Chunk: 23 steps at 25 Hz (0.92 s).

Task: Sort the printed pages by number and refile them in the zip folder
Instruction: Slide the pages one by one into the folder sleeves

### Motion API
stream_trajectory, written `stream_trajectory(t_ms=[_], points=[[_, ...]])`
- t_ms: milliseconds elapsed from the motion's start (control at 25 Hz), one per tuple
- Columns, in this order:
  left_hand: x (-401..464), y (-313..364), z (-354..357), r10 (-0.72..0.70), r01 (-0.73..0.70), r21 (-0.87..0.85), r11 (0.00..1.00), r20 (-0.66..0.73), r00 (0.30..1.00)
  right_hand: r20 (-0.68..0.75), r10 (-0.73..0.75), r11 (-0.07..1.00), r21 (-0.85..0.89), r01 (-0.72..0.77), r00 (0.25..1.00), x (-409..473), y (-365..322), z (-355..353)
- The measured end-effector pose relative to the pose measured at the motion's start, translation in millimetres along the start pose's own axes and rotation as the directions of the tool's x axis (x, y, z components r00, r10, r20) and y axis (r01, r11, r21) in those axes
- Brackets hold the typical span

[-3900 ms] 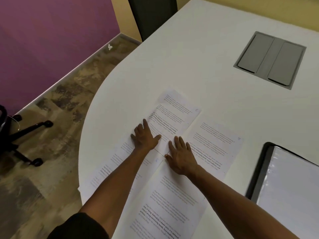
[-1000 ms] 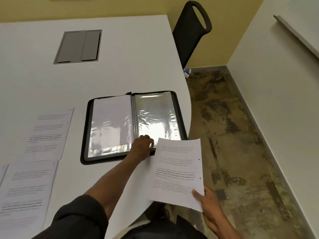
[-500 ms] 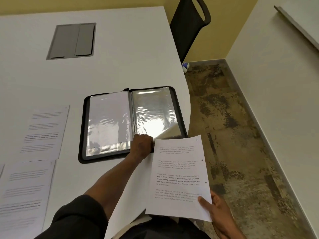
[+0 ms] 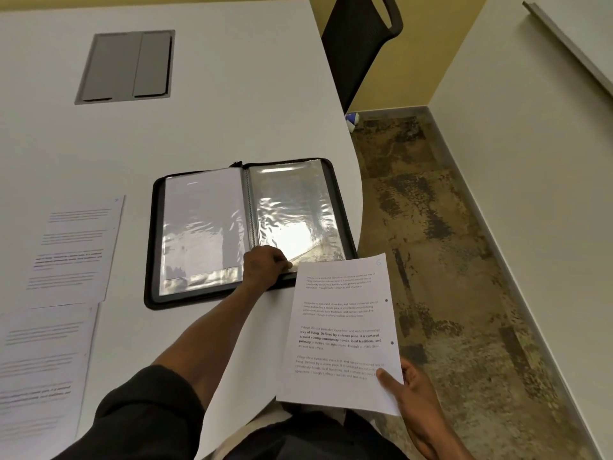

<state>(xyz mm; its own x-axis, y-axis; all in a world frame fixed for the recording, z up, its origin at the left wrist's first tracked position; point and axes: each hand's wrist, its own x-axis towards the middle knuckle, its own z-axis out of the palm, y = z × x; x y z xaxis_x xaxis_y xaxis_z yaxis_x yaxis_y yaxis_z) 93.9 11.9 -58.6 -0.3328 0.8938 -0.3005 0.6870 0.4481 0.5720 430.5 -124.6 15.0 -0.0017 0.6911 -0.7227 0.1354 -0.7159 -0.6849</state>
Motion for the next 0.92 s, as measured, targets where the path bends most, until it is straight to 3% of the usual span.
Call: stream_trajectory(t_ms=[200,400,560,920], points=[[-2,3,1,0.076,-0.075,0.085,0.994,-0.001,0.997,0.004,-0.015,0.999,-0.049,0.015,1.000,3,-6,21],[-5,3,7,0.247,-0.225,0.295,0.929,-0.039,0.968,0.032,-0.087,0.977,-0.191,0.091,0.996,1,-13,35],[-5,1,11,0.244,-0.219,0.295,0.930,-0.048,0.969,-0.057,-0.160,0.956,-0.259,0.140,0.985,-6,-12,26],[-6,1,17,0.238,-0.212,0.274,0.938,-0.063,0.969,-0.104,-0.151,0.951,-0.288,0.116,0.983,-13,-3,19]])
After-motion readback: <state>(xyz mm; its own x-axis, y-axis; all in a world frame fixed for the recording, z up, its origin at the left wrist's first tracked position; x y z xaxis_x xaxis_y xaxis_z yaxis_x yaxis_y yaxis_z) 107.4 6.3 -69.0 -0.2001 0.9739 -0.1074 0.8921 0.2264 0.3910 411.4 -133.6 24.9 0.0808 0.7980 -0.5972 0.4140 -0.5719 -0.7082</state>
